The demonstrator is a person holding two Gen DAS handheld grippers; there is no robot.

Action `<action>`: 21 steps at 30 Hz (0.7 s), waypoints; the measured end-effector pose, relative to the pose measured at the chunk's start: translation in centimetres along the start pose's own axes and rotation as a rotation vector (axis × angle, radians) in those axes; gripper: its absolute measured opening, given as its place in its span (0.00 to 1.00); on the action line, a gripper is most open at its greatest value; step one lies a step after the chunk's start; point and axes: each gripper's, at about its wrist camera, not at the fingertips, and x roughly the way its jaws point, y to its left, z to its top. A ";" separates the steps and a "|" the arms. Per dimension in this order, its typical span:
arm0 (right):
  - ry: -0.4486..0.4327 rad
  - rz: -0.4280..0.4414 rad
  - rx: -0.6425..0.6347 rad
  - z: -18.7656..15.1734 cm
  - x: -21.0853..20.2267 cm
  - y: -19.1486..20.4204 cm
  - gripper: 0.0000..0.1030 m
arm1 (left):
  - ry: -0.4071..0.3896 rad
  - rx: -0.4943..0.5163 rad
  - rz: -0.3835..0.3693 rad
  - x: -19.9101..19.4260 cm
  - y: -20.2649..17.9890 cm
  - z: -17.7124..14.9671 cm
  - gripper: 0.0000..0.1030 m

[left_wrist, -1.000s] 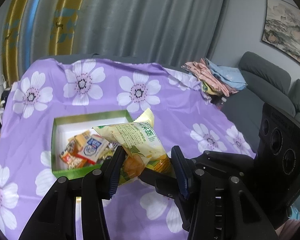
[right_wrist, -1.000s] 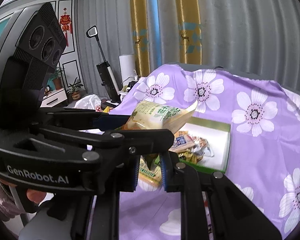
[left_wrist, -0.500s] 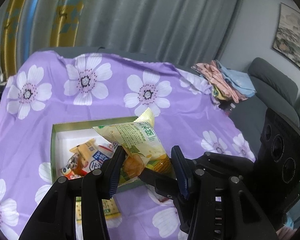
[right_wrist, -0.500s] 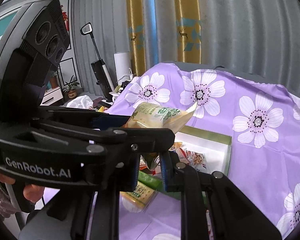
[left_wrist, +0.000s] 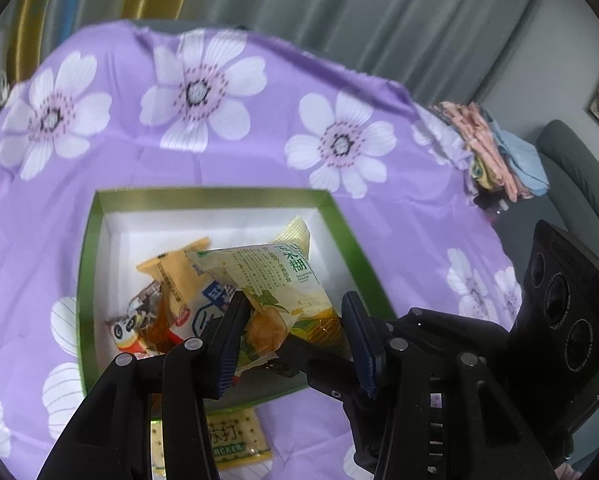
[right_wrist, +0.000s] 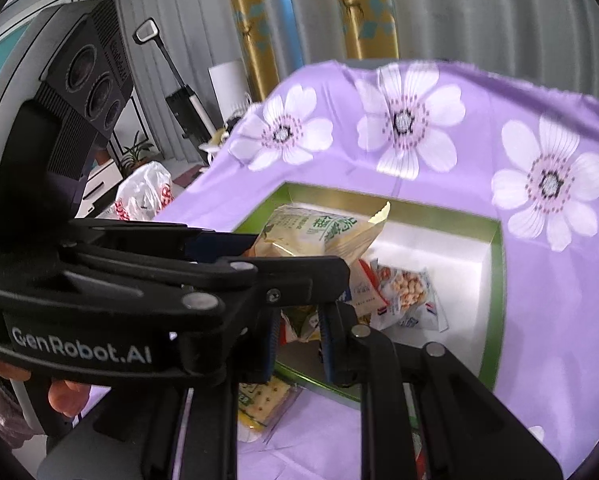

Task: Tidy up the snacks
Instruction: 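Carry the pale green bag over the green box with the left tool, then lower the pale green bag into the box and open the left tool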

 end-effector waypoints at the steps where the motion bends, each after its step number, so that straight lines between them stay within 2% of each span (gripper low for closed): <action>1: 0.009 0.000 0.004 -0.1 0.5 -0.1 0.18 | 0.007 -0.010 -0.002 0.5 0.3 0.0 0.47; 9: 0.056 0.004 0.024 -0.6 2.7 -0.9 0.18 | 0.042 -0.067 -0.011 2.6 2.1 -0.4 0.47; 21: 0.099 0.014 0.044 -0.6 3.7 -1.1 0.21 | 0.066 -0.072 0.013 3.4 2.6 -0.6 0.47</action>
